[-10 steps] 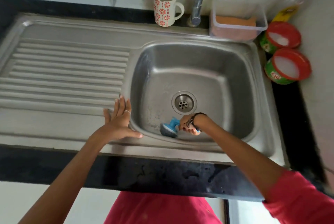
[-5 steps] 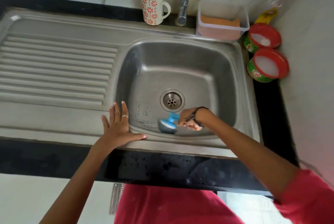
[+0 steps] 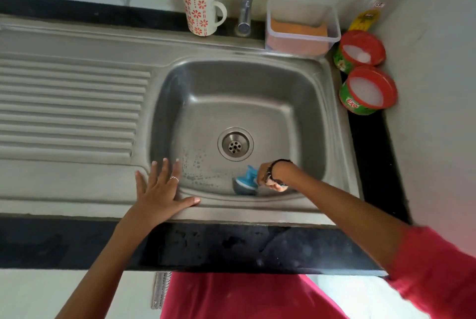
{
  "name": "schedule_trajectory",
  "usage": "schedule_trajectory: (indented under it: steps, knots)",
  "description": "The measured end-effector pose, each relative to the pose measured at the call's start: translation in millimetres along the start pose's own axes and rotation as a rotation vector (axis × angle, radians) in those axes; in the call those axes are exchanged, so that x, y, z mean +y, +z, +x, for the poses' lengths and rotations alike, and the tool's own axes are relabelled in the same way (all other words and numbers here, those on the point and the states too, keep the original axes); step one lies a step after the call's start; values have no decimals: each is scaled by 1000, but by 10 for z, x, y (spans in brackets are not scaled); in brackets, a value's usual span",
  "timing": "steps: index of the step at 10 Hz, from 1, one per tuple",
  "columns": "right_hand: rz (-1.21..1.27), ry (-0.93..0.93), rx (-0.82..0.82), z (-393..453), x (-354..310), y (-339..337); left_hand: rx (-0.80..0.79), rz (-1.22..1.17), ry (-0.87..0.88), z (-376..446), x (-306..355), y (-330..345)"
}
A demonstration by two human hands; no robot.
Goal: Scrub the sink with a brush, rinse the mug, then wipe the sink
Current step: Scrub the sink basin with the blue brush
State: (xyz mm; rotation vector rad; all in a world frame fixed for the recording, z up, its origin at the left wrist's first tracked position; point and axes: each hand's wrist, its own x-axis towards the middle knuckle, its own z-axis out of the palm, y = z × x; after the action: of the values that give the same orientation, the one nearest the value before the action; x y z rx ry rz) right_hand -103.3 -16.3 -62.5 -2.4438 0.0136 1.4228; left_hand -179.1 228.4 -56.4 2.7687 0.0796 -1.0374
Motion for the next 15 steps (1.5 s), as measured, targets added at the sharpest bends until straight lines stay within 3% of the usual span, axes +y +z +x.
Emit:
schedule_trajectory:
  steps: [1,2,4,5,7,8,9,10,11,12,13,14,15]
  knots:
    - [-109,170,-55,226,112,-86,-52,-29,175,-30,-8,36]
    - [-6,63,-8,130,-457,-8,-40,-208,338,-75,-33,74]
    - [-136,-52,-111,522,-1049,300,10,-284,354,-46,-4,36]
    - [-230,-36,-134,419,-754,257,-31,-204,323,-2,46,-33]
    - [-361,260,-34,96,-195,-95,-105,-198,309,68,122,-79]
    - [-293,166,-72,180,-415,21,-115,-206,308,102,137,-79]
    - [174,29,-66,321,-752,293,-110,-199,290,101,156,-75]
    - [308,-38,-22,183,-638,237,-75,-148,295,82,173,-69]
    - [265,116,-114,99,-309,35,-54,-129,307,57,188,-51]
    - [110,297,-78,-128,202,-231,-18,-157,347,32,266,-44]
    - [12,316,64,-356,376,-289,-16,-159,388,35,362,-45]
    - [302,261,-80,-322,263,-228,34,-120,415,23,532,-29]
    - [250,164,-159,-234,-49,-141,54,-84,394,-6,610,-56]
